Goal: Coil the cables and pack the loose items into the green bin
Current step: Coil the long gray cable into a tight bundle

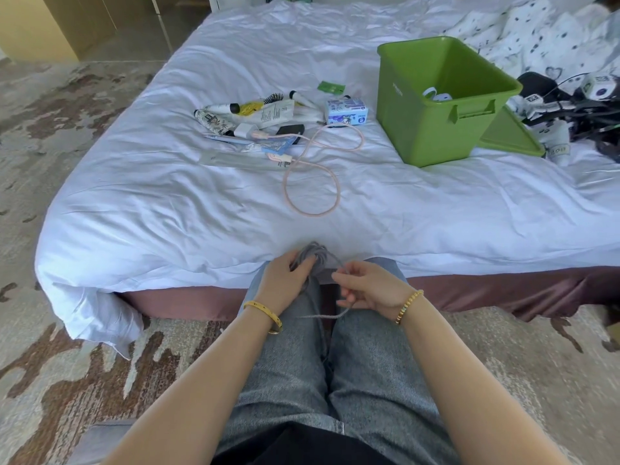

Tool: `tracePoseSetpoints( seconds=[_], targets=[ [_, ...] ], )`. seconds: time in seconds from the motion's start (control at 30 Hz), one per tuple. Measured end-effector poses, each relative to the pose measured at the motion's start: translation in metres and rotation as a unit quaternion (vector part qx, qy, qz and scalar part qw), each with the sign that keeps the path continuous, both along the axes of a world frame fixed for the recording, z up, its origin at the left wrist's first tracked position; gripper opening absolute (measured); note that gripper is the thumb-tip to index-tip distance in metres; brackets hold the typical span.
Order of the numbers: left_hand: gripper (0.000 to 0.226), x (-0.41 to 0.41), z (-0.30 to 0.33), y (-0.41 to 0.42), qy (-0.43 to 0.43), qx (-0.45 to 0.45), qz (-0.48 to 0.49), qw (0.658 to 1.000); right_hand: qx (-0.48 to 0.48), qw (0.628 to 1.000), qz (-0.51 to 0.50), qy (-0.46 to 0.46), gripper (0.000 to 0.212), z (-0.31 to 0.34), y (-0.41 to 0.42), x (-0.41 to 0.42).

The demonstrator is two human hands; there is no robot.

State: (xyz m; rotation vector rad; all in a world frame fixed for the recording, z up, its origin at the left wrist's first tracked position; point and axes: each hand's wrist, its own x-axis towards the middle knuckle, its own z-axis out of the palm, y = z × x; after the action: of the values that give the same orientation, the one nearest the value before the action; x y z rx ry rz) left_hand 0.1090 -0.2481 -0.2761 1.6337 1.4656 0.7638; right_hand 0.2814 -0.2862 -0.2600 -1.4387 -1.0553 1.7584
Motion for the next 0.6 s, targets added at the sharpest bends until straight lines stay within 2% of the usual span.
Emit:
tracePoseSetpoints(
  seconds=[0.07,0.13,0.27,0.4,0.5,0.6],
  targets=[
    [0.039,-0.001,-0.001,0.005,-0.036,-0.018,0.06,0.997,-0.006,0.997,0.043,0.067,0.01,0.003,-0.004,-0.001],
    [0.041,-0.004,-0.001,0.009,-0.06,-0.05,0.069,0.995,0.007,0.993,0.018,0.117,0.017,0.008,-0.003,-0.004],
    [0.028,-0.009,0.005,0.011,-0.093,-0.107,-0.035,0.989,0.082,0.983,-0.136,0.093,0.022,0.019,0.015,-0.001],
    [0.019,-0.015,0.013,0.007,-0.127,-0.2,-0.162,0.958,0.13,0.961,-0.24,0.039,0.016,0.024,0.031,0.004],
    [0.024,-0.01,0.017,0.004,-0.303,-0.216,-0.108,0.922,0.099,0.966,-0.235,0.025,0.018,0.017,0.031,0.001],
    [0.023,-0.005,0.016,0.005,-0.376,-0.193,-0.013,0.906,0.043,0.983,-0.175,0.023,0.021,0.003,0.024,-0.007]
  ],
)
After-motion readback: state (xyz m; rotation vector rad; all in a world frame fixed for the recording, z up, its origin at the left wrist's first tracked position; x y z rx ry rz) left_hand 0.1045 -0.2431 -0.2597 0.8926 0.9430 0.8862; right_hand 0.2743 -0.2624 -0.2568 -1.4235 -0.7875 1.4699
